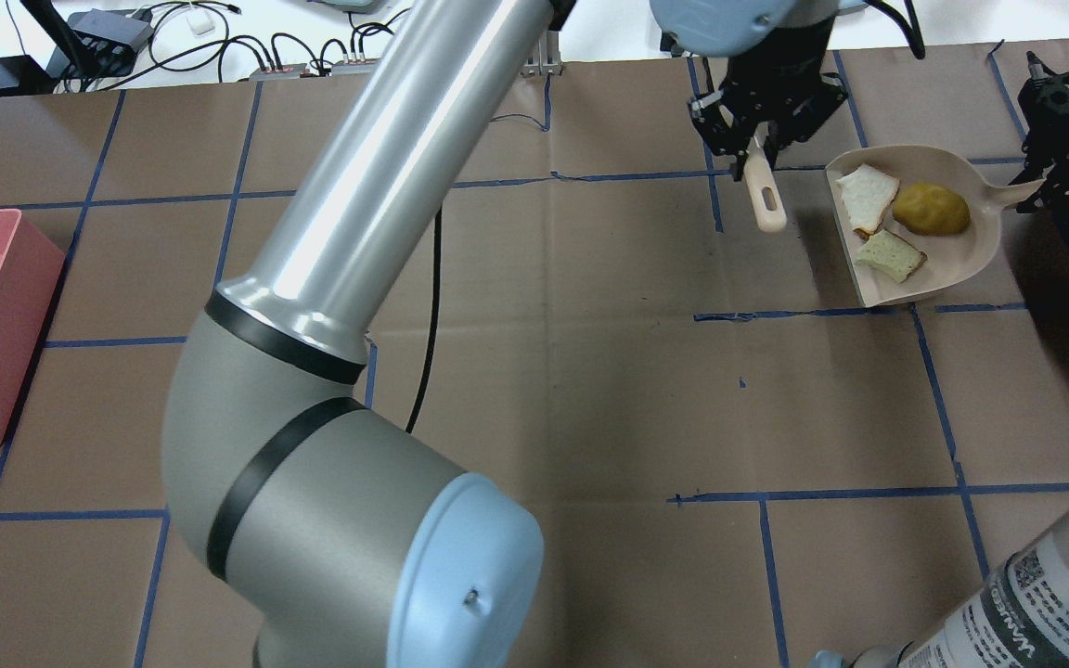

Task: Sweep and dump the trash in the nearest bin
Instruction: 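Draw the brush back toward the table center with the left gripper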

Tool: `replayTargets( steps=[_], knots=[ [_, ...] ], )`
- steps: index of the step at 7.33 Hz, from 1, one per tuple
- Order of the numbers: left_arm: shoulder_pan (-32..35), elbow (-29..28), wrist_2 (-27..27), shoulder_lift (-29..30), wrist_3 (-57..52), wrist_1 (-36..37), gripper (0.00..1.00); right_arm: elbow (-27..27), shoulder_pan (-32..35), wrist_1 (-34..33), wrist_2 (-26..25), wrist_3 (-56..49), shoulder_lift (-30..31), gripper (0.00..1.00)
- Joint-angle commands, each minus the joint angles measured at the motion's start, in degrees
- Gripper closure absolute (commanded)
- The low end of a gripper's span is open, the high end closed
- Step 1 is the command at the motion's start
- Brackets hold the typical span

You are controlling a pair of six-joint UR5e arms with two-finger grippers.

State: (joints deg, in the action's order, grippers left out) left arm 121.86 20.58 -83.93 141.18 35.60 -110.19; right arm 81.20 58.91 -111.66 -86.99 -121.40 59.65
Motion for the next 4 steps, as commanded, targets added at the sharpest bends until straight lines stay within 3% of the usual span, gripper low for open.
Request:
replayTargets(
  steps=[1, 3, 4],
  knots=[
    [-6.1, 5.9, -1.1, -7.1, -7.9, -6.7, 1.0, -3.8, 0.0, 5.6, 2.1, 0.5, 0.4, 1.0],
    [-6.6, 18.2, -0.1, -12.9, -7.2, -7.7, 1.0, -4.4, -0.1, 6.5, 4.0, 0.5, 0.7, 1.0],
    [-6.5, 27.1, 2.3, -17.0, -7.1, -7.1, 1.0, -4.4, -0.1, 7.0, 4.7, 0.5, 1.9, 1.0]
  ],
)
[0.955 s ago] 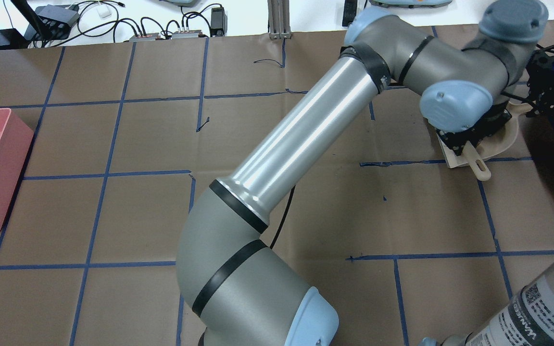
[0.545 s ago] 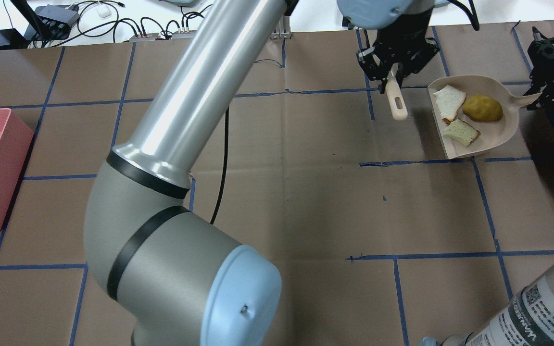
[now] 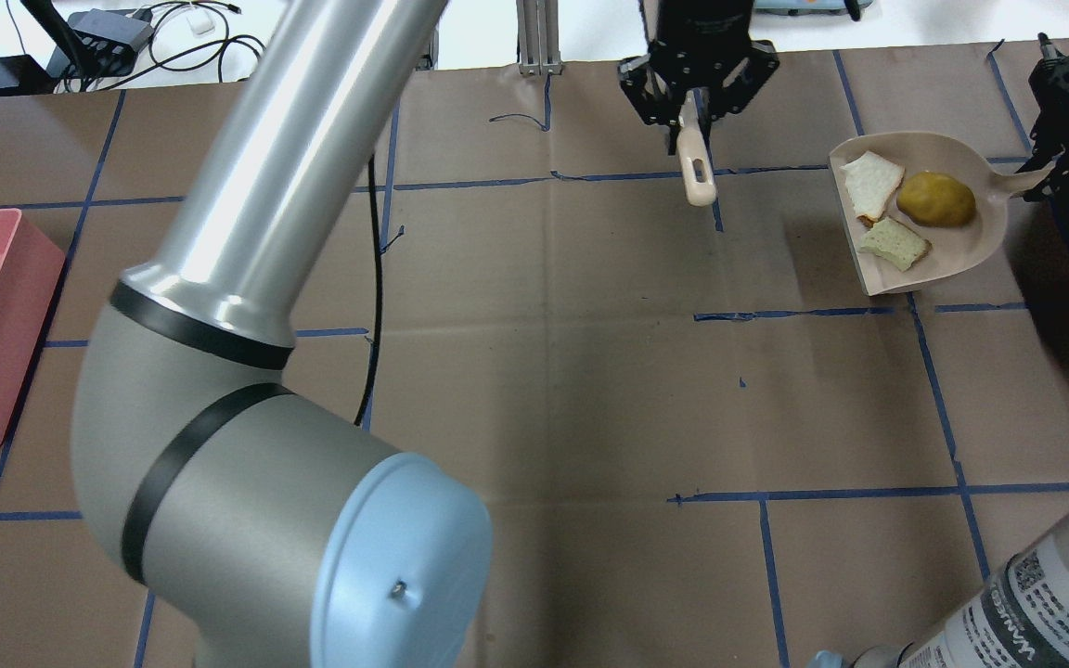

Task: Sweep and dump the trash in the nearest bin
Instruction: 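Draw the brush back toward the table center with the left gripper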

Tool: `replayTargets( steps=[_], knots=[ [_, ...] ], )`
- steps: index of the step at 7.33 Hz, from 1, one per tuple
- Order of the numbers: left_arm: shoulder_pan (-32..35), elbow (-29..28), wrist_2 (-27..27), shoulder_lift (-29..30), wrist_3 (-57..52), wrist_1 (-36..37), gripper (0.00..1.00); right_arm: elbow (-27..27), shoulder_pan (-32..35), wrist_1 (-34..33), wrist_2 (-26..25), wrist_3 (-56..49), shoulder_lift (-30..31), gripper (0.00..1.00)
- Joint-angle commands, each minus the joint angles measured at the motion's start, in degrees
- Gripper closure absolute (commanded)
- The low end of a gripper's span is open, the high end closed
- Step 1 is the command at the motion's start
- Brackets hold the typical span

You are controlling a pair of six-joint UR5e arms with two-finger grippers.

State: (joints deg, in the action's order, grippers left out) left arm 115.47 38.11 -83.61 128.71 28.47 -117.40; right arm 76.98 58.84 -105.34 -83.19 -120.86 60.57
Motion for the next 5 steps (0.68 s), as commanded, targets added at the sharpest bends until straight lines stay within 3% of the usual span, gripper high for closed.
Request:
replayTargets(
  steps=[1, 5],
  knots=[
    [0.0, 17.7, 4.2, -8.9, 0.0, 2.1, 1.0, -0.2, -0.1, 1.9, 2.0, 0.1, 2.3, 1.0],
    [1.6, 48.5, 8.2, -23.7, 0.3, 17.8, 1.0, -0.7, -2.0, 5.4, 2.3, 1.1, 5.8, 1.0]
  ],
)
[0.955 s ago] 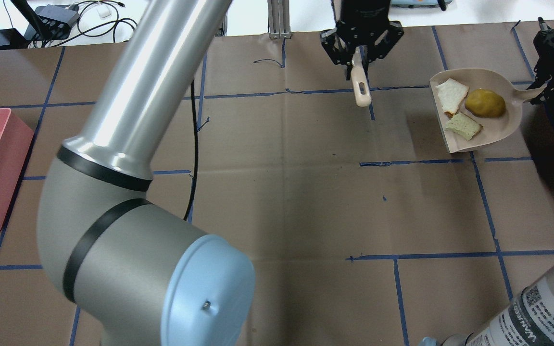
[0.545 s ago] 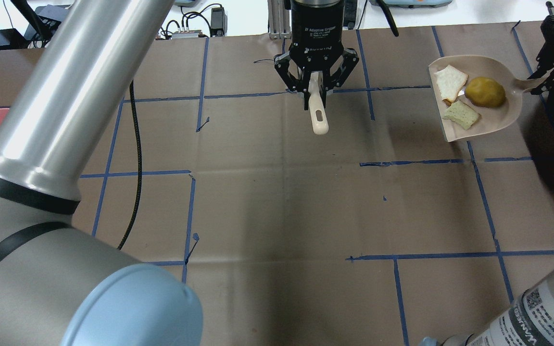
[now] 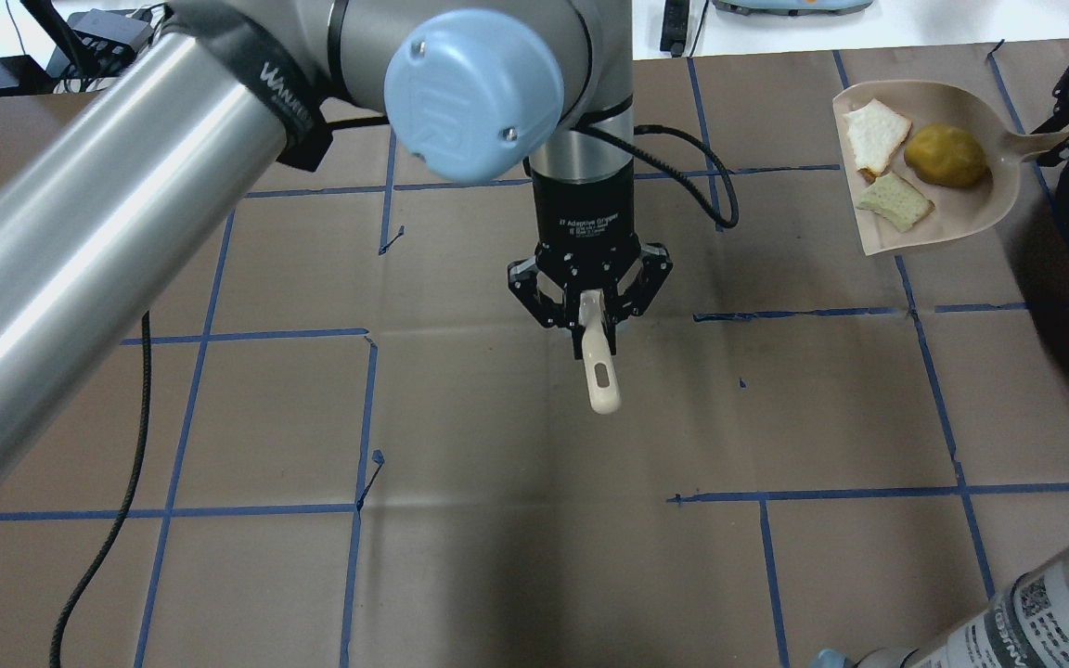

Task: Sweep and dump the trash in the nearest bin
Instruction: 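Draw the brush back toward the table center with the left gripper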

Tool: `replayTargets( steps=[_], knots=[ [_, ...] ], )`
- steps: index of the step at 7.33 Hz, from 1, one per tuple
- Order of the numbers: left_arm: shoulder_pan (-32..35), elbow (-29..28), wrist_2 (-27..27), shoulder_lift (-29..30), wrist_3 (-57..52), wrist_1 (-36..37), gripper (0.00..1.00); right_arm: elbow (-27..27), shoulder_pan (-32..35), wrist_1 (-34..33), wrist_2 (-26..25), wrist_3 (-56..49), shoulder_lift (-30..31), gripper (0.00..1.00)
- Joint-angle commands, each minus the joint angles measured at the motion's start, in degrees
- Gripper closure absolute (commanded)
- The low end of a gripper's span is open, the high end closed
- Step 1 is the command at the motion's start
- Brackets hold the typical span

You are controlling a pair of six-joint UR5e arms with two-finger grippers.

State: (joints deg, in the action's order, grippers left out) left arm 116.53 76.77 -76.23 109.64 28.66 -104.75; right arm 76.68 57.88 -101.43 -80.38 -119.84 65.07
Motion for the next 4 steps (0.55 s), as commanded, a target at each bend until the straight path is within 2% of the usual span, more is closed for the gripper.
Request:
replayTargets(
  steps=[1, 3, 4],
  knots=[
    [1.6, 16.9, 3.5, -8.1, 0.3, 12.0, 1.0, -1.4, -1.4, 3.4, -2.2, 0.0, 1.9, 1.0],
    [4.0, 25.6, 3.5, -8.9, 2.4, 17.5, 1.0, -4.6, -5.0, 8.2, -3.4, -1.1, 2.3, 1.0],
    [5.2, 28.2, 2.9, -9.3, 2.3, 19.5, 1.0, -5.8, -7.5, 9.7, -3.4, -5.0, 2.3, 1.0]
  ],
)
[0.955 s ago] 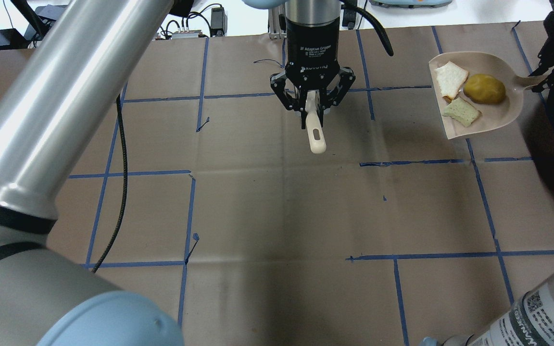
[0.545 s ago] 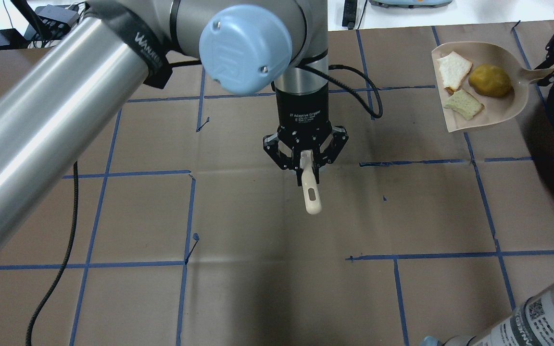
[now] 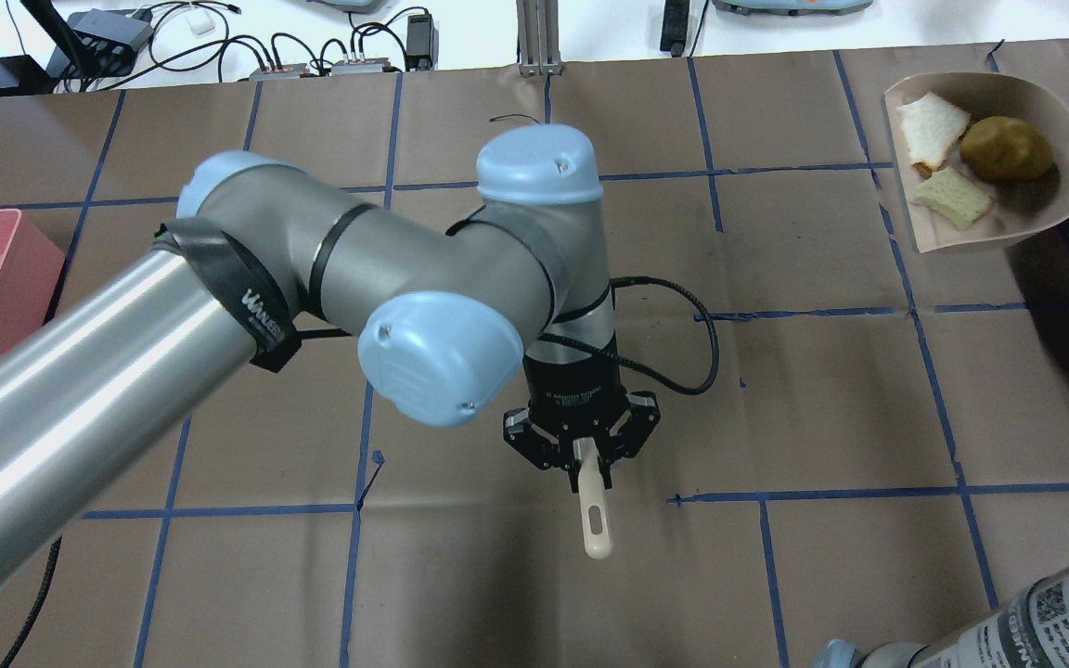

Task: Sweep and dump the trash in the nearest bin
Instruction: 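Tip the dustpan over the trash bag with right gripper while left lowers brush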

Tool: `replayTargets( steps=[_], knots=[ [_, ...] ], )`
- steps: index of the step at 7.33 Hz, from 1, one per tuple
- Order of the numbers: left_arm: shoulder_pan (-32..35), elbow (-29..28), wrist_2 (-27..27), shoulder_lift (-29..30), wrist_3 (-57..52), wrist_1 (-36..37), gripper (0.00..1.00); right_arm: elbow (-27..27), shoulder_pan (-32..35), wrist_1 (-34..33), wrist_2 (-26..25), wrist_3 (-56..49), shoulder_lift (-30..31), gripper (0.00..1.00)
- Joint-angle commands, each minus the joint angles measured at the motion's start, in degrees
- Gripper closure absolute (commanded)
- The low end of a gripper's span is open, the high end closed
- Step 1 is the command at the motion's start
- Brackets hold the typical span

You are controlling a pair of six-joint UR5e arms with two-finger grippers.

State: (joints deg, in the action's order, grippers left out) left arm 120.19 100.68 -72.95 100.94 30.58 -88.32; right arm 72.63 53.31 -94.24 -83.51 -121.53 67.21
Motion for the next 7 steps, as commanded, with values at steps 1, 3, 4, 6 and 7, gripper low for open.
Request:
replayTargets(
  steps=[1, 3, 4, 6, 7],
  knots=[
    [1.8, 6.1, -0.5, -0.6, 0.4, 3.0, 1.0, -2.8, -5.9, 2.8, -0.3, -6.1, 0.0, 1.0],
    [3.7, 9.3, -2.5, -0.8, 0.4, 3.2, 1.0, -3.3, -10.7, 3.4, -0.2, -11.3, -0.1, 1.0],
    [4.2, 10.3, -2.4, -0.6, 0.7, 4.1, 1.0, -5.3, -12.1, 3.3, -0.2, -13.9, -1.1, 1.0],
    [4.3, 12.9, -2.5, -1.4, 0.4, 9.5, 0.95, -10.0, -14.8, 3.4, -0.4, -16.5, -4.4, 1.0],
    [4.3, 13.1, -3.0, -0.8, 0.4, 10.7, 0.91, -12.0, -15.9, 2.7, -1.6, -17.9, -6.8, 1.0]
  ],
)
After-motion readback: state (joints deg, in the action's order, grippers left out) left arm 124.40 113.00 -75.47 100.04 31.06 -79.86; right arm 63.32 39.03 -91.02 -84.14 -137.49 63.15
